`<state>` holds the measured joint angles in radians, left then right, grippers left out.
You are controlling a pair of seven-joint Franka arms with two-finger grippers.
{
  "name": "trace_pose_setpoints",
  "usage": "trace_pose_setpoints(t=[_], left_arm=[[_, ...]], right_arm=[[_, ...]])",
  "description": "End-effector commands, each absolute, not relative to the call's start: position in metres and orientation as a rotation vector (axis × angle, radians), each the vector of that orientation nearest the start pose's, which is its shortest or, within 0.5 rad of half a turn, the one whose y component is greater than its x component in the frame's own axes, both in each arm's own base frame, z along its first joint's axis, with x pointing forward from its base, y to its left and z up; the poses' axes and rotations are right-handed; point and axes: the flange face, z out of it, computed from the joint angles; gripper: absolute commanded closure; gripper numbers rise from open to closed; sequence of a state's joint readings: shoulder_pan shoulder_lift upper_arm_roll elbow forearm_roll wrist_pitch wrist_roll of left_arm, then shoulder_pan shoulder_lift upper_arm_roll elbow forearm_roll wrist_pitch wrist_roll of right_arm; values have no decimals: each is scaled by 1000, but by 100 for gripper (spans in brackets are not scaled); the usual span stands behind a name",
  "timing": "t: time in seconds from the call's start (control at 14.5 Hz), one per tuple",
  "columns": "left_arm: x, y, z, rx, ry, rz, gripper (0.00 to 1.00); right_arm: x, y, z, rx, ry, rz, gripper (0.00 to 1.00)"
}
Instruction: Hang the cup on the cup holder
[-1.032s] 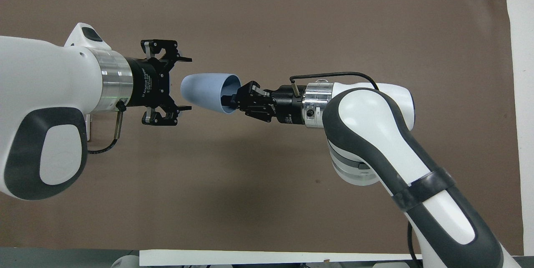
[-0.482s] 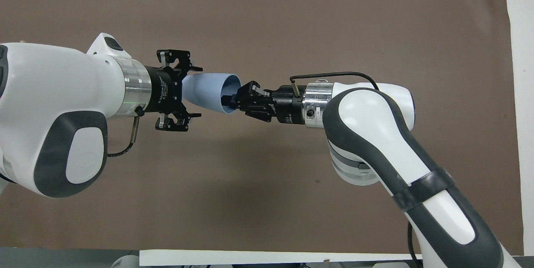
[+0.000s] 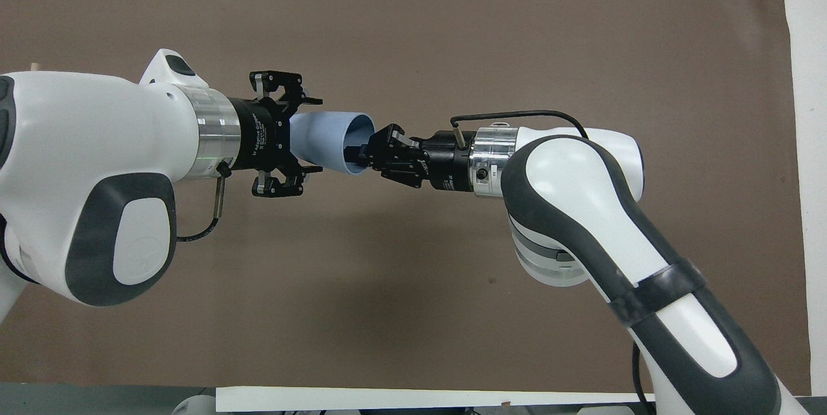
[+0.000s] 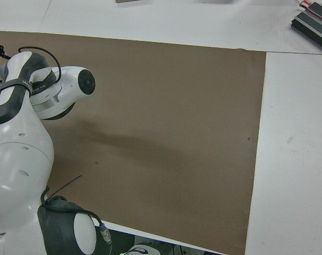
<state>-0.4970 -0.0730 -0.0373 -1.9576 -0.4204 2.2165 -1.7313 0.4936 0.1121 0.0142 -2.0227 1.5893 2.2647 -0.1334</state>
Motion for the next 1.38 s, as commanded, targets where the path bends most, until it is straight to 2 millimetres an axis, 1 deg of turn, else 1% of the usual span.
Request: trace_pose_setpoints(t=[0.0,0.07,0.14,0.21,0.28,0.34,0.41,0.48,0.55,0.62,0.69,0.89,0.96,1.03,1.1,1.24,1.31], left_arm=[[479,-304,541,-2731,-2332,378,7],[479,-304,541,-2730,-2331,378,8],[480,-305,539,-2728,-2329,383,14],[481,-308,531,-2717,-2318,392,23],[478,-313,531,-2730,-2300,395,31],[481,-315,532,-2728,-2299,400,37],[484,-317,538,-2736,-2300,401,44],[486,-316,539,-2738,-2287,403,58],[489,-315,541,-2732,-2285,410,60],[490,-314,547,-2738,-2278,414,62],[491,-311,552,-2730,-2270,424,62],[505,-287,567,-2686,-2284,426,62],[508,-281,569,-2674,-2286,422,62],[511,-273,567,-2658,-2283,380,62],[512,-267,563,-2651,-2244,294,62],[518,-245,557,-2605,-2172,145,62],[519,-239,555,-2594,-2117,55,62]], right_arm=[[510,312,434,-1846,449,143,100],[510,312,434,-1846,449,143,100],[510,312,434,-1846,450,142,100],[510,312,434,-1846,452,143,100],[510,312,434,-1846,452,143,100],[510,312,434,-1845,455,145,100],[510,312,434,-1845,456,146,100],[510,312,434,-1844,462,150,100],[511,312,435,-1838,478,161,98],[511,312,435,-1838,486,168,63],[511,312,436,-1836,491,171,1],[518,298,444,-1848,486,135,1],[522,286,450,-1866,475,111,1],[528,272,455,-1891,461,86,1],[531,260,463,-1922,428,64,1],[540,223,473,-2026,358,22,1],[544,204,473,-2104,321,-1,1]])
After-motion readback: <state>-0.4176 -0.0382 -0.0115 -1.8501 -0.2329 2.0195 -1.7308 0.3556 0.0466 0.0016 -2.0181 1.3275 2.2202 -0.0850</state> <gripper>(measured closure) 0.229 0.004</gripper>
